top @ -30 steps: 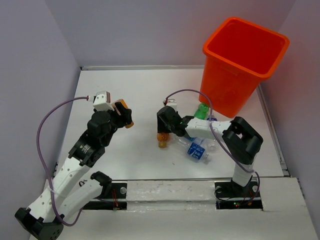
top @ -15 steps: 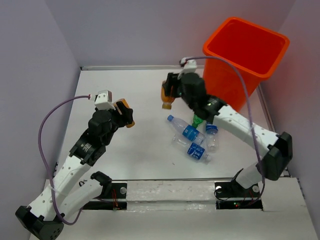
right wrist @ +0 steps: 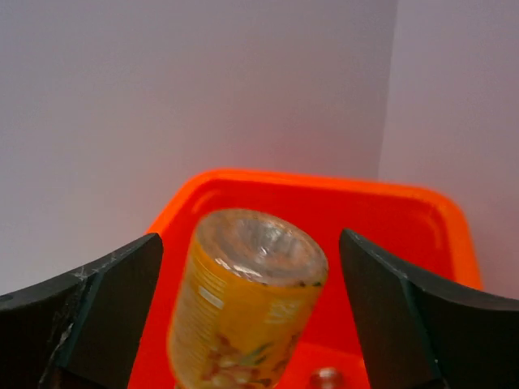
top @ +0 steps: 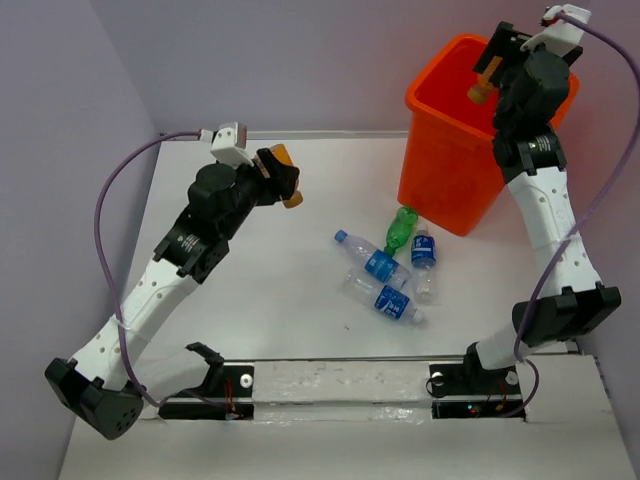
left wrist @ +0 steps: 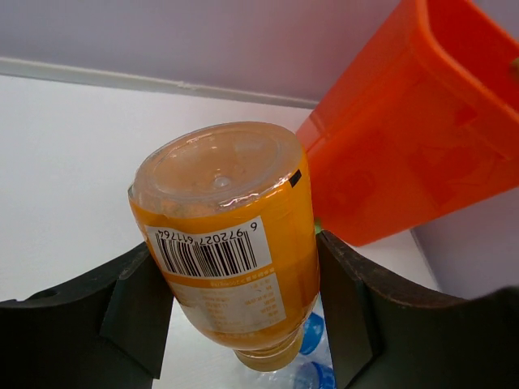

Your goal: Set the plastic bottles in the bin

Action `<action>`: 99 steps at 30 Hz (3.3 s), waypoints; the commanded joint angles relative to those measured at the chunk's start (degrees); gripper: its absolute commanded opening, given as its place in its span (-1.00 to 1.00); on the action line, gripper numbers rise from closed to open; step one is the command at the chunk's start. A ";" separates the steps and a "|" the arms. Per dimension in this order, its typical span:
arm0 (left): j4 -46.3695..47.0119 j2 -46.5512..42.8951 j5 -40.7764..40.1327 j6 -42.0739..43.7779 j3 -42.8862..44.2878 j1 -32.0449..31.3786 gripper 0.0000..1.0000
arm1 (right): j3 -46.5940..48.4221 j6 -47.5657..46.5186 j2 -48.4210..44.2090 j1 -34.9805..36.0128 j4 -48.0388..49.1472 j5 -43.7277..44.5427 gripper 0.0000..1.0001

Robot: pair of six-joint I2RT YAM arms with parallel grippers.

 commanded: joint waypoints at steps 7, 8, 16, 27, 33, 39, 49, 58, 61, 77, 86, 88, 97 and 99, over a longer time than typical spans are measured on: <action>12.53 20.21 1.56 -0.39 31.16 -6.48 -0.01 | -10.36 8.63 -14.11 -0.40 -6.77 -15.86 0.93; 12.89 24.41 1.30 -0.65 33.90 -6.92 -0.01 | -13.09 10.57 -19.62 -0.40 -6.77 -17.97 0.89; 15.96 47.63 1.47 -2.32 66.14 -11.49 -0.01 | -43.67 30.33 -42.32 -0.40 1.39 -41.79 -1.00; 38.80 70.58 -5.28 -3.65 81.82 -17.02 0.06 | -60.40 30.19 -55.26 -0.40 -4.04 -52.61 -1.00; 49.54 78.49 -11.36 3.91 85.69 -19.85 0.21 | -60.14 29.31 -57.99 -0.40 -6.68 -55.43 -1.00; 51.21 81.14 -11.81 6.90 86.32 -19.58 0.98 | -60.31 28.08 -58.00 -0.40 -7.39 -57.19 -1.00; 49.55 75.97 -8.12 11.21 83.96 -19.58 0.98 | -60.31 25.62 -55.36 -0.40 -9.31 -52.63 -1.00; 37.86 42.32 -13.09 8.32 38.38 -22.04 0.98 | -63.73 22.80 -48.95 -0.40 -17.84 -40.76 0.07; 33.21 32.91 -15.49 5.07 21.75 -23.01 0.98 | -67.16 23.51 -48.51 -0.40 -17.67 -39.53 0.64; 9.38 25.15 -18.39 -20.25 -9.66 -23.01 0.97 | -77.28 28.17 -30.50 -0.40 -3.52 -33.56 0.82; 15.96 33.59 -16.90 -23.24 -10.27 -20.29 0.98 | -77.45 28.87 -21.09 0.12 1.40 -30.48 0.80; 17.89 34.82 -16.29 -23.68 -10.63 -19.41 0.98 | -77.10 28.52 -19.86 0.12 1.66 -30.47 0.76; 23.70 40.44 -12.42 -26.04 -9.75 -16.42 0.98 | -77.54 28.34 -16.60 0.12 3.76 -30.65 0.51; 24.76 42.81 -10.67 -26.75 -8.61 -15.89 0.98 | -77.71 28.43 -16.43 0.12 4.30 -30.82 0.40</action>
